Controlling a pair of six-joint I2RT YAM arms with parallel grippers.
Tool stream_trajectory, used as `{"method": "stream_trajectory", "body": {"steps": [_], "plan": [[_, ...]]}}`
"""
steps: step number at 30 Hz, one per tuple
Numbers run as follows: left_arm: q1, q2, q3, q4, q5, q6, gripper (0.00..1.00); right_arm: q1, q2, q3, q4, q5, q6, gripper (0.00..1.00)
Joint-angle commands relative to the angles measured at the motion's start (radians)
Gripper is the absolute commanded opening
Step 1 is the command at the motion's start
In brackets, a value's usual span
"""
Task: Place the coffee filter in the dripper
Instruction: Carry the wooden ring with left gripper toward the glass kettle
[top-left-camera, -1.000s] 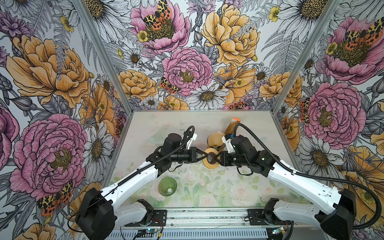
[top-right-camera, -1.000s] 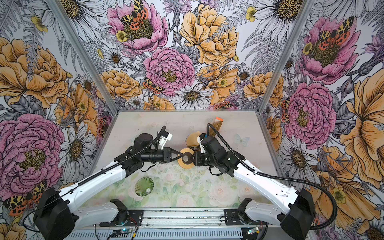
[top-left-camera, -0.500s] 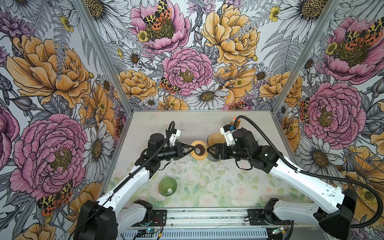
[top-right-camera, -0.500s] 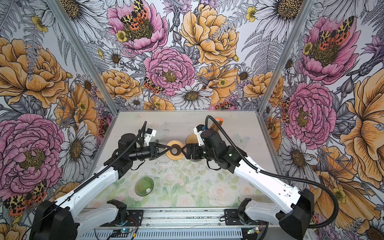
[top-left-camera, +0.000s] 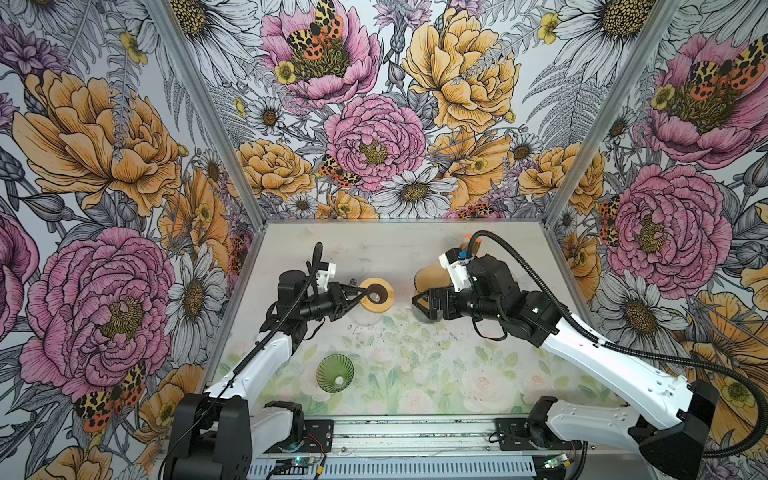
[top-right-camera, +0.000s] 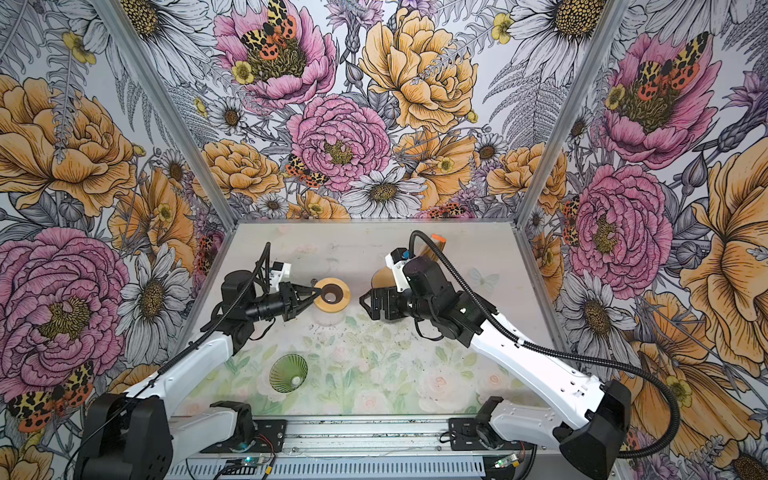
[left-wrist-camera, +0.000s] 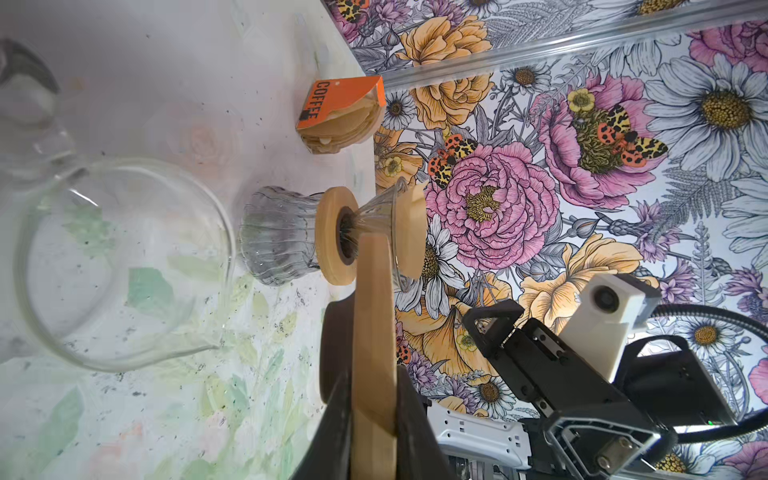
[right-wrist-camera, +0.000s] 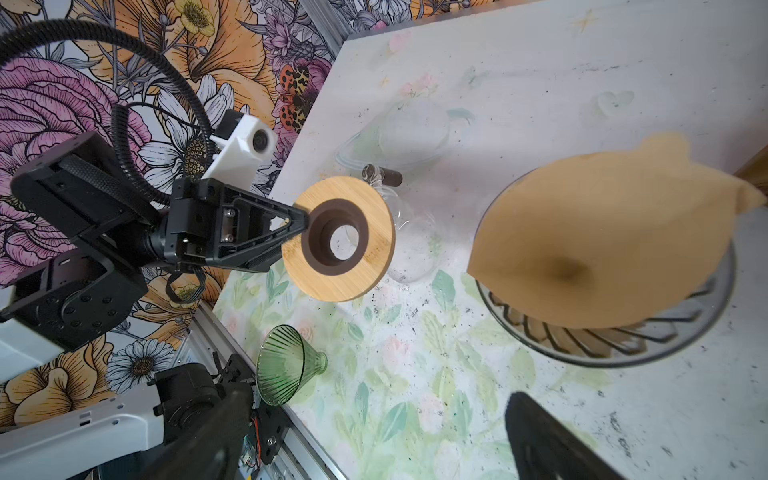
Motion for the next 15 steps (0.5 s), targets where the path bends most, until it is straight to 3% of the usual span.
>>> {"method": "stream_trajectory", "body": {"steps": [1,15], "plan": [[0.031,0.012,-0.005,0.072,0.022,-0.008,0.16,0.004,-0.003,0.020,0.014,-0.014,-0.023,0.98],[0.085,0.103,0.020,0.045,-0.016,0.029,0.16,0.008,0.019,-0.001,0.034,-0.023,-0.026,0.95]]}}
